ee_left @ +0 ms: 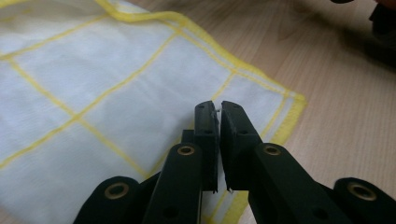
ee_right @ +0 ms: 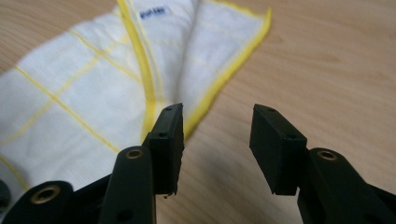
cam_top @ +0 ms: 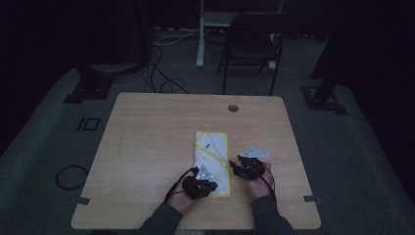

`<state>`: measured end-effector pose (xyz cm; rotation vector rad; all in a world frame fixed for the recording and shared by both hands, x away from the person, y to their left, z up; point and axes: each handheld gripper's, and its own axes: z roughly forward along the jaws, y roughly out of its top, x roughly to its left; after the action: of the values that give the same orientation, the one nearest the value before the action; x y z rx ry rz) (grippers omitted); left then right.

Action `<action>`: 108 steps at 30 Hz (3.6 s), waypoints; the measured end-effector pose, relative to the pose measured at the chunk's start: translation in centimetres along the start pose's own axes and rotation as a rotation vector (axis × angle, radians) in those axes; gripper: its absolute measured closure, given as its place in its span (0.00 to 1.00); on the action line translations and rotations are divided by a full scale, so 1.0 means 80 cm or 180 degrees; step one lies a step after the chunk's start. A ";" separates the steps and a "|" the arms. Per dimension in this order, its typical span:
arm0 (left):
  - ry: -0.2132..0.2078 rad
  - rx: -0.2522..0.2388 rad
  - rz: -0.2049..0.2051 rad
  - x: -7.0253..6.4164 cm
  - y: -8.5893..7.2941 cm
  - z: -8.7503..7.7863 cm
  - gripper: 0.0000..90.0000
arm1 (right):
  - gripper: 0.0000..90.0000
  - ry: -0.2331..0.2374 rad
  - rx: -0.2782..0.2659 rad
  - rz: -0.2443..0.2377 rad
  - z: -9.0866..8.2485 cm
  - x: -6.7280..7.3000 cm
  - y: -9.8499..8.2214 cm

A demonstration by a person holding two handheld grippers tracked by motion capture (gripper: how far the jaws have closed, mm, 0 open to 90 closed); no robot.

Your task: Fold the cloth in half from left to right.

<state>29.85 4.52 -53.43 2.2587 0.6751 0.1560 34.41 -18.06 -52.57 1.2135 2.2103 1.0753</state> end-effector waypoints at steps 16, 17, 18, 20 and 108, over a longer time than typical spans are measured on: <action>0.0525 -0.0172 -0.0005 0.021 -0.031 -0.040 0.88 | 0.60 0.0189 -0.0084 -0.0240 0.013 0.019 0.030; 0.0550 -0.0163 -0.0013 0.024 -0.034 -0.043 0.88 | 0.60 0.0216 -0.0090 -0.0246 0.015 0.020 0.031; 0.0563 -0.0171 -0.0033 0.026 -0.036 -0.044 0.86 | 0.59 0.0233 -0.0080 -0.0254 0.018 0.022 0.033; 0.0568 -0.0175 -0.0068 0.030 -0.040 -0.046 0.85 | 0.59 0.0245 -0.0072 -0.0279 0.024 0.026 0.037; 0.0583 -0.0510 -0.0496 0.089 -0.002 -0.058 0.74 | 0.76 0.0001 -0.0085 0.0200 0.070 -0.055 0.073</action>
<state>34.39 11.25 -50.92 2.0459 0.8997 0.3318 43.57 -17.41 -51.56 1.2792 2.1643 1.1258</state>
